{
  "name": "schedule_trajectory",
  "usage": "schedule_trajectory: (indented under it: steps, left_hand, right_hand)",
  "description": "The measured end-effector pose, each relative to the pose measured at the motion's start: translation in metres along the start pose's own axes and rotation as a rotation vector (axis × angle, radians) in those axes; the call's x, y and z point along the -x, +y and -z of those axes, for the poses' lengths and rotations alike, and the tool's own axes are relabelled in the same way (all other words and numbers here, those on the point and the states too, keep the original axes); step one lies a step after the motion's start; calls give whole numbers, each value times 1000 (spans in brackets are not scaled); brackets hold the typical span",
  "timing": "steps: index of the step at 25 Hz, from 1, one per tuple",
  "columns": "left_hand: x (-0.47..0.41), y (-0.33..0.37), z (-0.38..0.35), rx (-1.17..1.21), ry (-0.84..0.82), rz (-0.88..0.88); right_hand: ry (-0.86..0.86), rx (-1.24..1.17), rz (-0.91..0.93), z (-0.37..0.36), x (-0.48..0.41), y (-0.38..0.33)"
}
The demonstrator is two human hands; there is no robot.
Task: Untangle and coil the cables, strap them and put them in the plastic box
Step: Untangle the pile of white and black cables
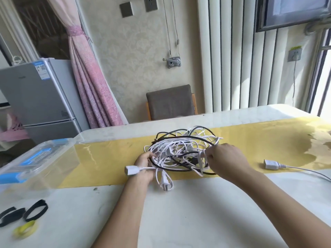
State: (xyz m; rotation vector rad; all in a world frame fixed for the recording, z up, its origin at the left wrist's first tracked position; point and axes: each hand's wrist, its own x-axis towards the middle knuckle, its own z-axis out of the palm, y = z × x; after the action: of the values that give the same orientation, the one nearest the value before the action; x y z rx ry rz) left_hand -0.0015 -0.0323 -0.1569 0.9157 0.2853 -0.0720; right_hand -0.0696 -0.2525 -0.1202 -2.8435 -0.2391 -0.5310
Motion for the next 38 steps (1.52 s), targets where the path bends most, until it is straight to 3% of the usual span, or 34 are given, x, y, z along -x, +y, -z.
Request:
schedule_trajectory:
  steps: [5, 7, 8, 10, 13, 16, 19, 24, 27, 29, 31, 33, 35, 38]
  left_hand:
    - [29, 63, 25, -1268, -85, -48]
    - [40, 79, 15, -1582, 34, -239]
    - [45, 79, 6, -1598, 96, -405]
    - [59, 63, -19, -1476, -3, -656]
    - [71, 22, -45, -1511, -264, -683]
    - [48, -3, -53, -1667, -287, -798]
    - [29, -9, -73, -1787, -417, -887]
    - [3, 3, -109, -1898, -490, -714]
    - [-9, 6, -121, -2260, -431, -280]
    - [-13, 4, -130, -2400, -408, -93]
    - [-20, -4, -134, -2416, -406, -125]
    - [-24, -11, -130, -2285, -360, -239]
    - [-32, -8, -121, -1970, -204, -235]
    - [-27, 27, -117, -1244, -49, -144]
  right_hand:
    - [-132, -69, 63, -19, 5, -13]
    - [-158, -39, 22, -27, 1, -23]
    - [-163, -63, -23, -30, -2, -27]
    - [-113, -154, -99, -36, -6, -33]
    - [-21, -244, -89, -39, -2, -33]
    - [-159, -258, -26, -40, -2, -26]
    - [-248, -254, 16, -36, -5, -23]
    - [-196, -298, -41, -41, -4, -32]
    - [-118, -285, -56, -44, -4, -37]
    - [-69, -244, -45, -46, -4, -38]
    - [-106, -224, -43, -46, -6, -38]
    - [-132, -234, -21, -45, -7, -34]
    - [-89, -268, 4, -41, -8, -29]
    - [89, -320, 52, -28, -11, -23]
